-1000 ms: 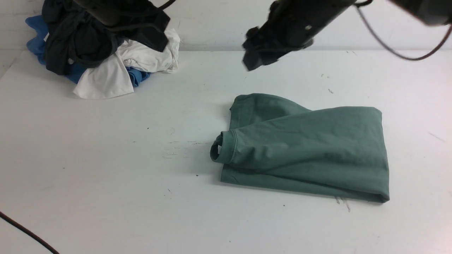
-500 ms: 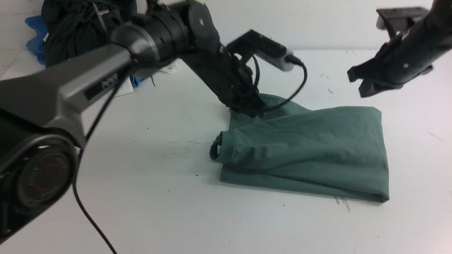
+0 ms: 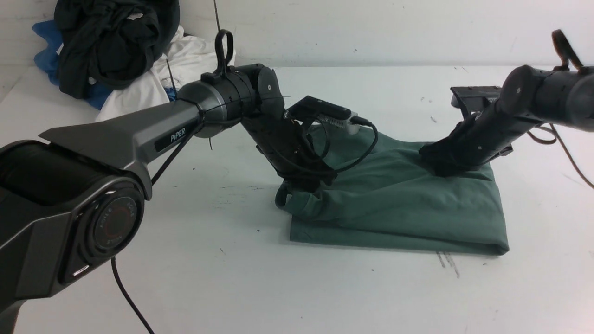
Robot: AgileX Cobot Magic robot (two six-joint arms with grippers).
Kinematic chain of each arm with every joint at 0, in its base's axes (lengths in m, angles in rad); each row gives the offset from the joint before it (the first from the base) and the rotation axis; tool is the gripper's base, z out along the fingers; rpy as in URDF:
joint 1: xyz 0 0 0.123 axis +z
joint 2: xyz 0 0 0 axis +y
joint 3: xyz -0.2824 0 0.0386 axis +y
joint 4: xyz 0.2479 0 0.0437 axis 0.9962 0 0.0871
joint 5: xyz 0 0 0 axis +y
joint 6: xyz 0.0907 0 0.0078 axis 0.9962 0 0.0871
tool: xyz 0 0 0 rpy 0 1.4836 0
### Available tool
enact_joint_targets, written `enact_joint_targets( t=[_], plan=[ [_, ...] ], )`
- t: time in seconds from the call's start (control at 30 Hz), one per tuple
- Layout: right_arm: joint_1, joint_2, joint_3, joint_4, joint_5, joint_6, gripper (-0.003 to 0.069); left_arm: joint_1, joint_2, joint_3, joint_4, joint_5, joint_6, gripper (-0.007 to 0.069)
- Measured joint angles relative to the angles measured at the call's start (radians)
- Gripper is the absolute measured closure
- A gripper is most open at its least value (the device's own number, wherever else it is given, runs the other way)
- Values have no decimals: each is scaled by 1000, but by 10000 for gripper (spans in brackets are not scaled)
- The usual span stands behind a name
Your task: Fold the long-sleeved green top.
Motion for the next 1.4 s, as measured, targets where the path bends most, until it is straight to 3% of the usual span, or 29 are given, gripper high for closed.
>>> enact_joint_targets(
  t=[0.37,0.8,1.0,1.27,1.4],
  plan=[
    [139,7,-38,31,-18,-30,673,103,-38,9,33,202,-3,632],
    [205,-98,-262,88,61,-84,673,114,-411,20,85,252,30,632],
    [329,45,-279,120,-154,-102,673,114,-508,20,127,277,31,632],
    [336,222,-280,134,-295,-81,673,115,-614,20,237,293,-33,632],
    [335,219,-283,134,-286,-79,673,115,-690,20,248,295,-49,632]
  ],
)
